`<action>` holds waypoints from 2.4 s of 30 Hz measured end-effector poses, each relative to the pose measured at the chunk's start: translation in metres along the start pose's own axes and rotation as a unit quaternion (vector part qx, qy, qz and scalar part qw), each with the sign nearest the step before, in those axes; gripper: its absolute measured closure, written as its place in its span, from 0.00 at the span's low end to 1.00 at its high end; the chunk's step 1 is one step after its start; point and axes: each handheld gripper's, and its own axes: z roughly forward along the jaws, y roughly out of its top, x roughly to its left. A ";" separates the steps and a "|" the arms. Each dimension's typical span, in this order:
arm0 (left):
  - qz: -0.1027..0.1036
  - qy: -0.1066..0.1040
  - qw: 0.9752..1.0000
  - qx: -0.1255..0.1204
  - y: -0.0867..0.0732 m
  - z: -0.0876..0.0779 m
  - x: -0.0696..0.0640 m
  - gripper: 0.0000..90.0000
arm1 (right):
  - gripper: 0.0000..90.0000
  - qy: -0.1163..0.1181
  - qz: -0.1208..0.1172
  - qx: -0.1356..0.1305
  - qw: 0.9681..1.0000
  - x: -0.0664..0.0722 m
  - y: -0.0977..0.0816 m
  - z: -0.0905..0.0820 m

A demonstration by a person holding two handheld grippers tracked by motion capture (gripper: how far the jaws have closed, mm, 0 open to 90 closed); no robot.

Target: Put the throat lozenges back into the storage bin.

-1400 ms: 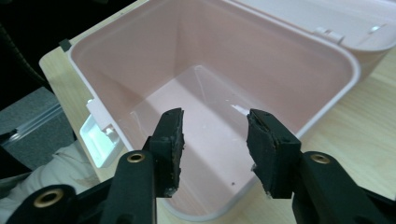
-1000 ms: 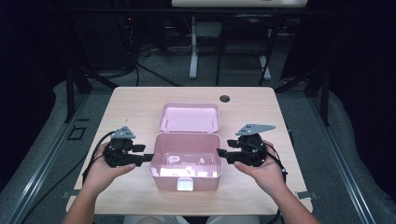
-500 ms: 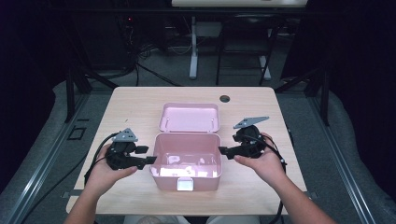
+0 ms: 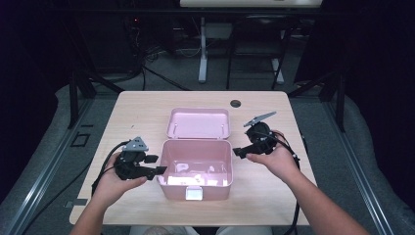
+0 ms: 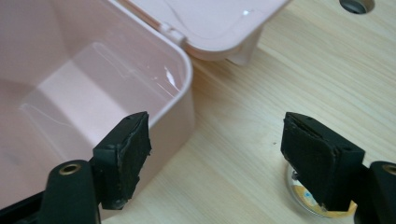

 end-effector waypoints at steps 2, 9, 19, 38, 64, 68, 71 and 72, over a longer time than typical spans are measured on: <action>0.000 -0.001 1.000 0.000 0.000 0.000 0.000 0.50 | 0.25 -0.005 0.006 0.011 1.000 -0.006 0.002 0.004; 0.002 -0.006 1.000 0.003 0.000 0.004 -0.001 0.50 | 0.25 -0.021 0.028 0.039 0.999 -0.027 0.004 0.015; 0.001 -0.005 1.000 0.004 -0.001 0.005 -0.001 0.50 | 0.22 -0.044 0.057 0.080 0.994 -0.049 0.003 0.036; -0.001 -0.001 1.000 0.002 -0.001 0.006 0.000 0.50 | 0.20 -0.069 0.091 0.141 0.983 -0.076 0.000 0.068; 0.000 0.001 1.000 0.008 -0.002 0.008 0.000 0.50 | 0.16 -0.092 0.142 0.175 0.970 -0.106 -0.018 0.092; 0.001 -0.001 1.000 0.012 -0.002 0.008 0.000 0.50 | 0.16 -0.089 0.141 0.181 0.969 -0.106 -0.019 0.095; 0.001 -0.001 1.000 0.012 -0.002 0.008 0.000 0.50 | 0.16 -0.089 0.142 0.180 0.969 -0.106 -0.020 0.098; 0.001 0.000 1.000 0.011 -0.002 0.008 0.000 0.50 | 0.16 -0.090 0.141 0.185 0.968 -0.106 -0.019 0.098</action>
